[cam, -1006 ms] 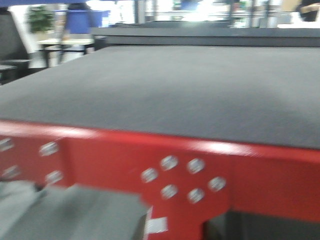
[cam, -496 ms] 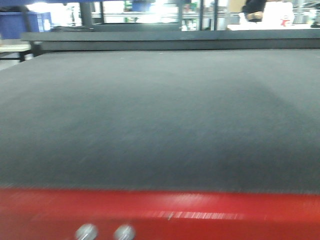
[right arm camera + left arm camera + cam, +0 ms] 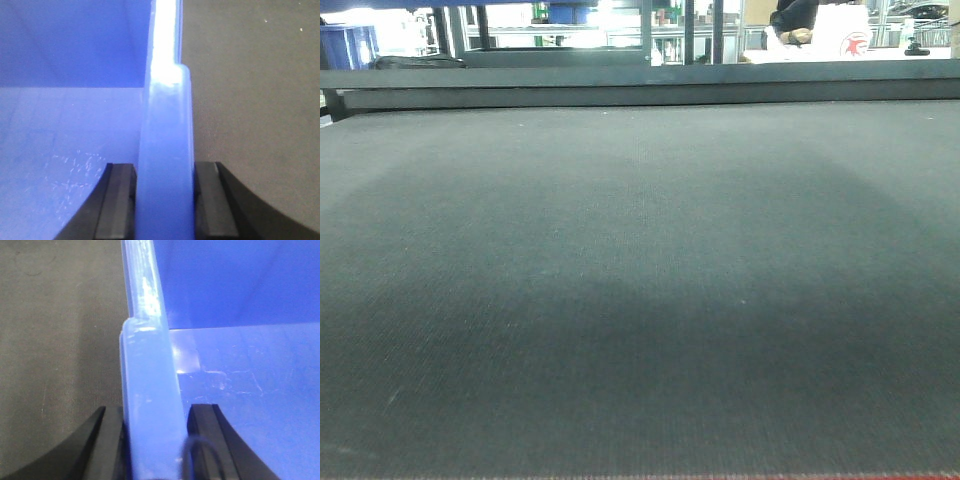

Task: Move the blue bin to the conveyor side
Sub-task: 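Approach the grey felt table and extend the bin over its top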

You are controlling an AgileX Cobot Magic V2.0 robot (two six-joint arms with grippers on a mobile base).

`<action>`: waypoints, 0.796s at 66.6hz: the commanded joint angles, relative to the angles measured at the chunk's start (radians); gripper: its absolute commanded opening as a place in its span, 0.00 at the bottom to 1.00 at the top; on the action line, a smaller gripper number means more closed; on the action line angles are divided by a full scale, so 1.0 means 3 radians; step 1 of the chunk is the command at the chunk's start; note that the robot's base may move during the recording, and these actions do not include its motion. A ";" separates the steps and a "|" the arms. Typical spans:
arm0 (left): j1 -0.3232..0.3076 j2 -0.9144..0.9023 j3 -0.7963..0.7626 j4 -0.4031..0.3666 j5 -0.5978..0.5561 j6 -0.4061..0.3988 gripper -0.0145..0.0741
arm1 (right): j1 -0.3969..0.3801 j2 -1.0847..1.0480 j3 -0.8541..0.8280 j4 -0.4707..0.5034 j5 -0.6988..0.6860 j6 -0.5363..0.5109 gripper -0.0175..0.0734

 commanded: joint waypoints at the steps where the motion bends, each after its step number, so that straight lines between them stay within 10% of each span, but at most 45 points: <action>1: -0.0028 -0.0061 -0.0075 -0.0046 -0.0336 0.0039 0.15 | 0.0001 -0.0065 -0.0074 -0.0056 -0.0370 -0.0061 0.11; 53: -0.0028 -0.0061 -0.0075 -0.0046 -0.0336 0.0039 0.15 | 0.0001 -0.0065 -0.0074 -0.0056 -0.0370 -0.0061 0.11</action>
